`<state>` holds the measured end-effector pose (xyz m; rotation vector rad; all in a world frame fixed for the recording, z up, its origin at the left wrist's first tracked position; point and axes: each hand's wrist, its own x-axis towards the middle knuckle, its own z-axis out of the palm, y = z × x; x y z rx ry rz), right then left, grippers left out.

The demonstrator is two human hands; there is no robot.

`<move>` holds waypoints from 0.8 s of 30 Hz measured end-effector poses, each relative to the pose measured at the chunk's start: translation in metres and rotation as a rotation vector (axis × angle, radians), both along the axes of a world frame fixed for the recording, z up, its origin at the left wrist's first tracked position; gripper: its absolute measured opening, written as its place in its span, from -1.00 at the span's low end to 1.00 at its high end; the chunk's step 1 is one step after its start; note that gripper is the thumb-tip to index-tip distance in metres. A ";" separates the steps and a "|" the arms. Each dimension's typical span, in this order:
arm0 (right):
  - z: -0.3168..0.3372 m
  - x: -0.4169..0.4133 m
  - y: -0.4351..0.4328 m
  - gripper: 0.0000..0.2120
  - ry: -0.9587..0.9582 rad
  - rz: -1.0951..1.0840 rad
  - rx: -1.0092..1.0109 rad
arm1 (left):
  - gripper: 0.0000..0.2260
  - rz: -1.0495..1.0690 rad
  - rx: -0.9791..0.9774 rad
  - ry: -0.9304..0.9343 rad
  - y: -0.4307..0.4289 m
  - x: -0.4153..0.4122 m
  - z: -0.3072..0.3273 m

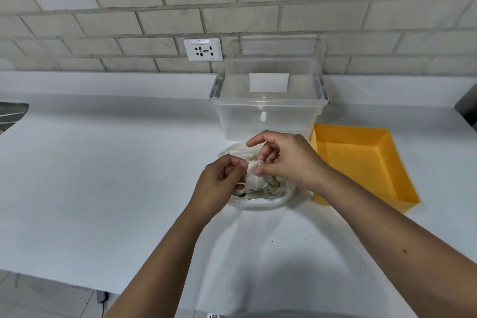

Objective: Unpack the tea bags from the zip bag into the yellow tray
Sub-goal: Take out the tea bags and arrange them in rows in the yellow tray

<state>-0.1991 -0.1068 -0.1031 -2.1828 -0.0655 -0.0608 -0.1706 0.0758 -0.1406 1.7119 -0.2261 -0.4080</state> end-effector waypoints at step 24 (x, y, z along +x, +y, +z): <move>-0.034 0.021 -0.003 -0.85 0.059 -0.243 -0.117 | -0.93 0.337 0.104 -0.165 0.031 0.029 -0.006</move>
